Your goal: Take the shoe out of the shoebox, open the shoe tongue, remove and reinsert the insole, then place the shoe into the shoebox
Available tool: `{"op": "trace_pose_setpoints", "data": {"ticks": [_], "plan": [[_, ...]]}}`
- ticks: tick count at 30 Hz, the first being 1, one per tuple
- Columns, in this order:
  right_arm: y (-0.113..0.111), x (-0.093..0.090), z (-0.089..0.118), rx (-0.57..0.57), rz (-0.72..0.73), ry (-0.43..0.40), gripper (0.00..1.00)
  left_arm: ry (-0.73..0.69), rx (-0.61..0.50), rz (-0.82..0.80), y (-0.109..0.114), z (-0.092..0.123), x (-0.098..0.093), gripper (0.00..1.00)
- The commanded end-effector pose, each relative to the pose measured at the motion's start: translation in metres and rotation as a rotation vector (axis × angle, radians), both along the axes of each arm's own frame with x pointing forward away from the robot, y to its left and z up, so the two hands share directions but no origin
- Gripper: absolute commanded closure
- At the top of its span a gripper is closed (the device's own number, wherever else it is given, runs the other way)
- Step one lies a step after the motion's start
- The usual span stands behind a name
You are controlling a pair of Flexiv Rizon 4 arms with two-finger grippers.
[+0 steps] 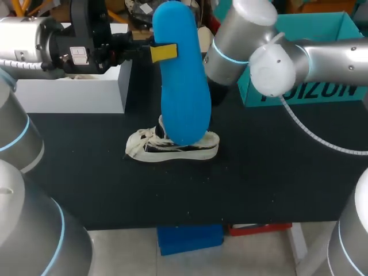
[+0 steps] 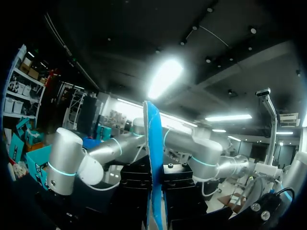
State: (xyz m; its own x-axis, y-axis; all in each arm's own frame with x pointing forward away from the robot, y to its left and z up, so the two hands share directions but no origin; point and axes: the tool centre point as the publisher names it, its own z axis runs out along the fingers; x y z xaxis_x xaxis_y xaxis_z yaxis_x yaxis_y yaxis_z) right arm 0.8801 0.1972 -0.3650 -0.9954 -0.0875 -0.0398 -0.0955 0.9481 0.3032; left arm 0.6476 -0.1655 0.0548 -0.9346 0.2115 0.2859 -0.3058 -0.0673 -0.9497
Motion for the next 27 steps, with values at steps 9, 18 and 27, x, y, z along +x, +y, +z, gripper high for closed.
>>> {"op": "trace_pose_setpoints", "data": {"ticks": [9,18,27], "plan": [[0.033,0.006,-0.012,-0.425,-0.013,0.005,0.25,-0.001,0.0,0.004,-0.001,-0.001,-0.001,1.0],[0.034,0.0,-0.028,-0.398,-0.039,0.036,0.34,-0.001,0.0,0.004,-0.001,-0.001,-0.001,1.0],[0.034,-0.004,-0.041,-0.351,-0.062,0.055,0.71,-0.001,0.0,0.004,-0.001,-0.001,-0.001,1.0]]}}
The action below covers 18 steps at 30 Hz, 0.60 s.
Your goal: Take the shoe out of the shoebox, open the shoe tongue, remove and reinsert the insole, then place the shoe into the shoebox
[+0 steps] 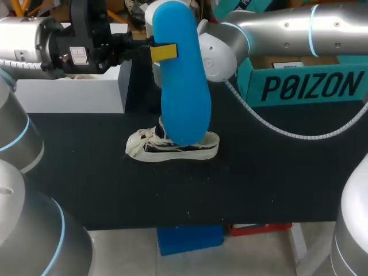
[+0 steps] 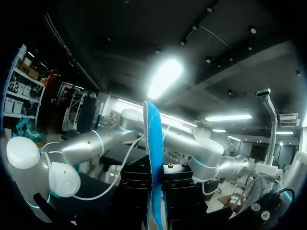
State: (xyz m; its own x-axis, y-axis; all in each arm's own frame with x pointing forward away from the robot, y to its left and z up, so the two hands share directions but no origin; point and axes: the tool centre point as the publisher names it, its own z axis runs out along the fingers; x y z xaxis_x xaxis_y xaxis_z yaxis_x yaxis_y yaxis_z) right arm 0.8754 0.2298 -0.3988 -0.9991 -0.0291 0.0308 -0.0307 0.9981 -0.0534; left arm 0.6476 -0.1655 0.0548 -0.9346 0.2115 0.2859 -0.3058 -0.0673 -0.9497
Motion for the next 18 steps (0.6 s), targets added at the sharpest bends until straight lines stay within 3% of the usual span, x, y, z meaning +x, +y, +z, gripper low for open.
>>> {"op": "trace_pose_setpoints", "data": {"ticks": [1,4,6,18], "plan": [[0.0024,0.0,-0.008,0.029,-0.008,0.008,0.73,-0.001,0.0,0.004,-0.0012,-0.0009,-0.0009,1.0],[0.0033,-0.0006,-0.0124,0.057,-0.016,0.011,0.82,-0.001,0.0,0.004,-0.0012,-0.0009,-0.0009,1.0],[0.0032,-0.0006,-0.0144,0.081,-0.02,0.015,1.0,-0.001,0.0,0.004,-0.0012,-0.0009,-0.0009,1.0],[0.0032,-0.0004,-0.0147,0.085,-0.018,0.022,1.0,-0.001,0.0,0.004,-0.0012,-0.0009,-0.0009,1.0]]}}
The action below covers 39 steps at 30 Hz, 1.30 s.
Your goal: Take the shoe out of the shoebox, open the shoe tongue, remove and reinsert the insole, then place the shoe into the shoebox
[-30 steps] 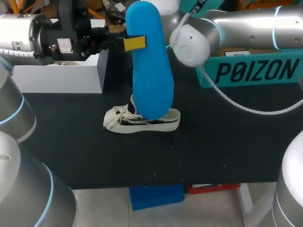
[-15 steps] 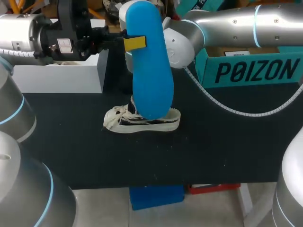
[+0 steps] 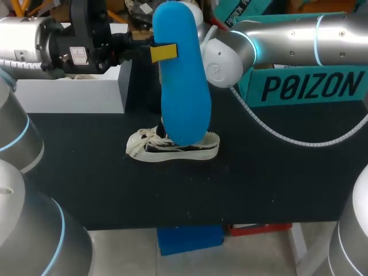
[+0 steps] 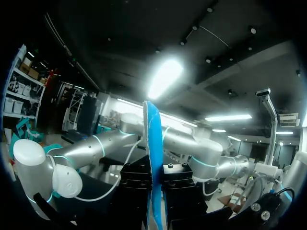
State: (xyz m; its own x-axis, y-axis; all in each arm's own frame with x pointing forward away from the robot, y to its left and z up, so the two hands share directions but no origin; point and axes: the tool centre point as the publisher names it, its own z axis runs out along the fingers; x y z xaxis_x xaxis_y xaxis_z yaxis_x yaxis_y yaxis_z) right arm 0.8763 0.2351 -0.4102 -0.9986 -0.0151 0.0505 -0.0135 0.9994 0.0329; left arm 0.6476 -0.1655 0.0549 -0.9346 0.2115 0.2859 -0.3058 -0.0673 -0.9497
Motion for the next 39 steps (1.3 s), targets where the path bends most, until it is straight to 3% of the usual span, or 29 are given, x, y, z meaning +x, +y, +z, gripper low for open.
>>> {"op": "trace_pose_setpoints", "data": {"ticks": [1,11,12,15,18,21,26,33,39], "plan": [[-0.002,-0.001,-0.003,-0.001,0.0,0.0,1.0,-0.001,0.0,0.004,-0.001,-0.001,-0.001,1.0],[-0.002,-0.001,-0.003,-0.001,0.0,0.0,1.0,-0.001,0.0,0.004,-0.001,-0.001,-0.001,1.0],[-0.005,0.003,0.004,-0.011,-0.035,-0.026,1.0,-0.001,0.0,0.004,-0.001,-0.001,-0.001,1.0],[-0.016,0.011,0.04,-0.048,-0.176,-0.078,1.0,-0.001,0.0,0.004,-0.001,-0.001,-0.001,1.0],[-0.029,0.007,0.072,-0.077,-0.308,-0.095,1.0,-0.001,0.0,0.004,-0.001,-0.001,-0.001,1.0],[-0.041,0.004,0.09,-0.103,-0.488,-0.094,1.0,-0.001,0.0,0.004,-0.001,-0.001,-0.001,1.0],[-0.058,0.005,0.098,-0.13,-0.802,-0.099,1.0,-0.001,0.0,0.004,-0.001,-0.001,-0.001,1.0],[-0.069,0.01,0.085,-0.08,-1.272,-0.044,1.0,-0.001,0.0,0.004,-0.001,-0.001,-0.001,1.0],[-0.068,0.009,0.075,-0.026,-1.51,-0.006,1.0,-0.001,0.0,0.004,-0.001,-0.001,-0.001,1.0]]}}
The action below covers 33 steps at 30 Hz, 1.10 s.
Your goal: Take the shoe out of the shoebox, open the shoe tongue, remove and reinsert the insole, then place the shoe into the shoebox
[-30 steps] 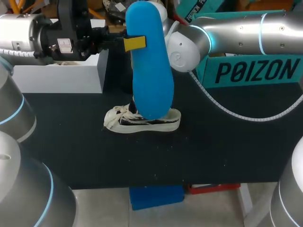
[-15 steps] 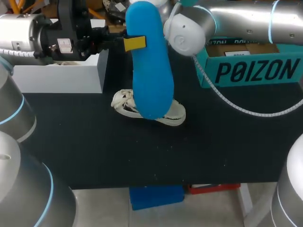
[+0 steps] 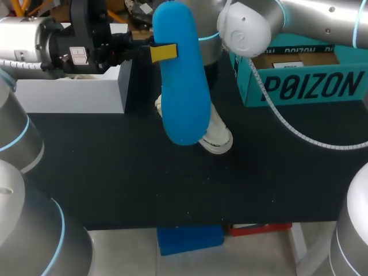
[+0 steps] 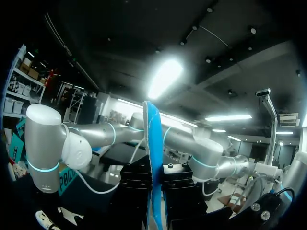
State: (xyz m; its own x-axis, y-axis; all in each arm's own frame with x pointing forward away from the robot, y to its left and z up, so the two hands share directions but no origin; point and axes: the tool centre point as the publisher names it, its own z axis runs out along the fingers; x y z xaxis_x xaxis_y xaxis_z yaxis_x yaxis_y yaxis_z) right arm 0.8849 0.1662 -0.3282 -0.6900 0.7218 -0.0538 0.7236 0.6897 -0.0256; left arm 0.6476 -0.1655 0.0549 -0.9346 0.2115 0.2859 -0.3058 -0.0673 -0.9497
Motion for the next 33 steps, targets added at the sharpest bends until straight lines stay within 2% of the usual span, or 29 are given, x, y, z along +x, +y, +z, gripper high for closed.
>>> {"op": "trace_pose_setpoints", "data": {"ticks": [1,7,14,26,33], "plan": [[0.001,0.001,-0.008,0.098,-0.716,-0.014,1.0,-0.001,0.0,0.004,-0.001,-0.001,-0.001,1.0],[0.001,0.0,-0.011,0.138,-0.861,-0.019,1.0,-0.001,0.0,0.004,-0.001,-0.001,-0.001,1.0],[-0.002,0.001,-0.019,0.137,-0.914,-0.016,1.0,-0.001,0.0,0.004,-0.001,-0.001,-0.001,1.0],[0.005,0.007,-0.056,0.113,-0.889,-0.025,1.0,-0.001,0.0,0.004,-0.001,-0.001,-0.001,1.0],[0.005,0.006,-0.073,0.07,-0.825,-0.038,1.0,-0.001,0.0,0.004,-0.001,-0.001,-0.001,1.0]]}}
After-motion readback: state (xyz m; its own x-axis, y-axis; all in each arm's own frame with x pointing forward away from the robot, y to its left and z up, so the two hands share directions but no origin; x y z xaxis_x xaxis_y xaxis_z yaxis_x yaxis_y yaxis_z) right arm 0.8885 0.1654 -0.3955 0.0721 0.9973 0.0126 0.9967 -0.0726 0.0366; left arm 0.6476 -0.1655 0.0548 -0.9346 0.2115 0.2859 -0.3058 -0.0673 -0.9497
